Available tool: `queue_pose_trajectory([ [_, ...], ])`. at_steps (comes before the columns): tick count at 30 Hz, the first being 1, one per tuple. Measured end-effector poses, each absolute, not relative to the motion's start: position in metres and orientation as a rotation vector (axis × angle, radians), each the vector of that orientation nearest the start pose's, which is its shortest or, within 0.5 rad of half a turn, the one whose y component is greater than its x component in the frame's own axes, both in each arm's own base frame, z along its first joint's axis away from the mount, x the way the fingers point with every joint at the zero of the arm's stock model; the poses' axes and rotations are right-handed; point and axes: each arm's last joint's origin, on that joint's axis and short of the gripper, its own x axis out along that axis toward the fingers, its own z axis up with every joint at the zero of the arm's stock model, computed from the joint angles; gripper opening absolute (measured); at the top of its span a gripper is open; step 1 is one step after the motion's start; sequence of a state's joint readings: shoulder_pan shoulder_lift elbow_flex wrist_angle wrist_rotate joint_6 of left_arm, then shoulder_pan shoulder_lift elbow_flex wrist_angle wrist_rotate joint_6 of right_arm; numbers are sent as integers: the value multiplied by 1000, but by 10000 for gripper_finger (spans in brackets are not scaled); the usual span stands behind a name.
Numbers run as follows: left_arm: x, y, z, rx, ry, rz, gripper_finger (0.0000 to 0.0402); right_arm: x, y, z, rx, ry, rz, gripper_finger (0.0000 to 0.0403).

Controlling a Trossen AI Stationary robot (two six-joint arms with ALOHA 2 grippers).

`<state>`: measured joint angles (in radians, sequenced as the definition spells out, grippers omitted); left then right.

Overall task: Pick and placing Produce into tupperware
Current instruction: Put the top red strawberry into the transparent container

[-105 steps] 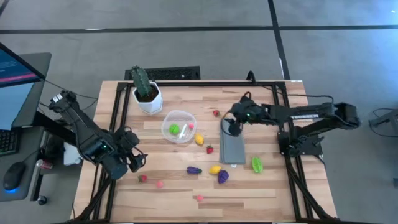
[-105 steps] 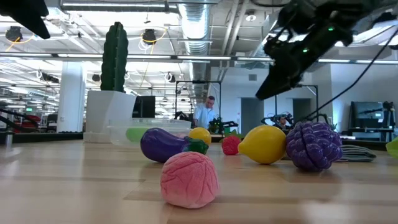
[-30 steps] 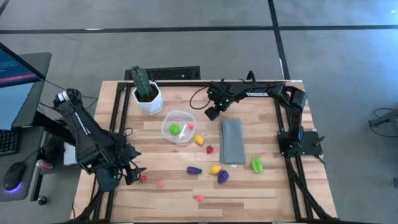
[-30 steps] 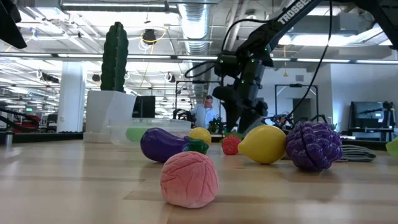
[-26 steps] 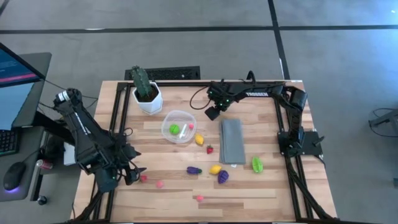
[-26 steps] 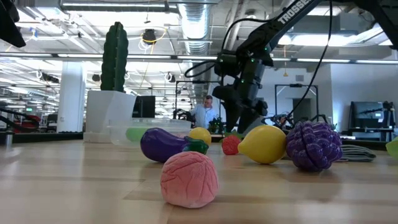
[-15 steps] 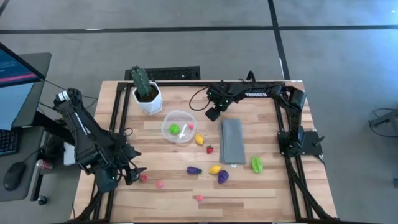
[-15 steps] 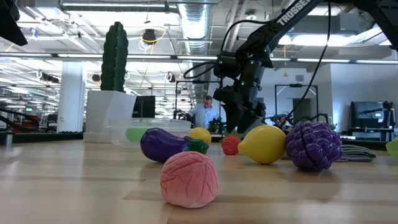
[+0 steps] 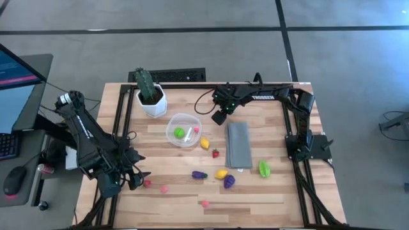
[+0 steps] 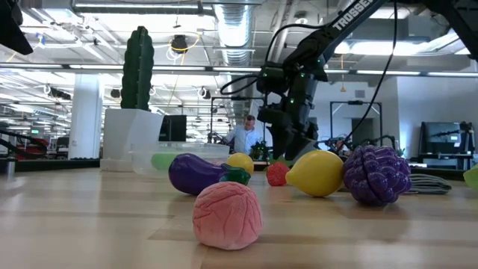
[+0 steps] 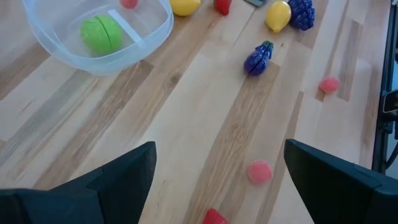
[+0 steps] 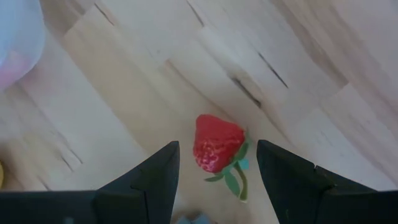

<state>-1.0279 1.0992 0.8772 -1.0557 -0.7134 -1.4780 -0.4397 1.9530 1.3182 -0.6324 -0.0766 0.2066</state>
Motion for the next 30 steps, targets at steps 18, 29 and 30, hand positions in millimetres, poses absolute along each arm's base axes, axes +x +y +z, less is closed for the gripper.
queue_pose_trajectory([
  [18, 108, -143, 258, -407, 757, 346, 343, 351, -152, 160, 248, 1218, -286, 239],
  [29, 108, -143, 258, -406, 756, 347, 343, 346, -158, 159, 251, 1243, -289, 239],
  [30, 108, -143, 258, -406, 756, 347, 343, 346, -158, 159, 245, 1244, -285, 239],
])
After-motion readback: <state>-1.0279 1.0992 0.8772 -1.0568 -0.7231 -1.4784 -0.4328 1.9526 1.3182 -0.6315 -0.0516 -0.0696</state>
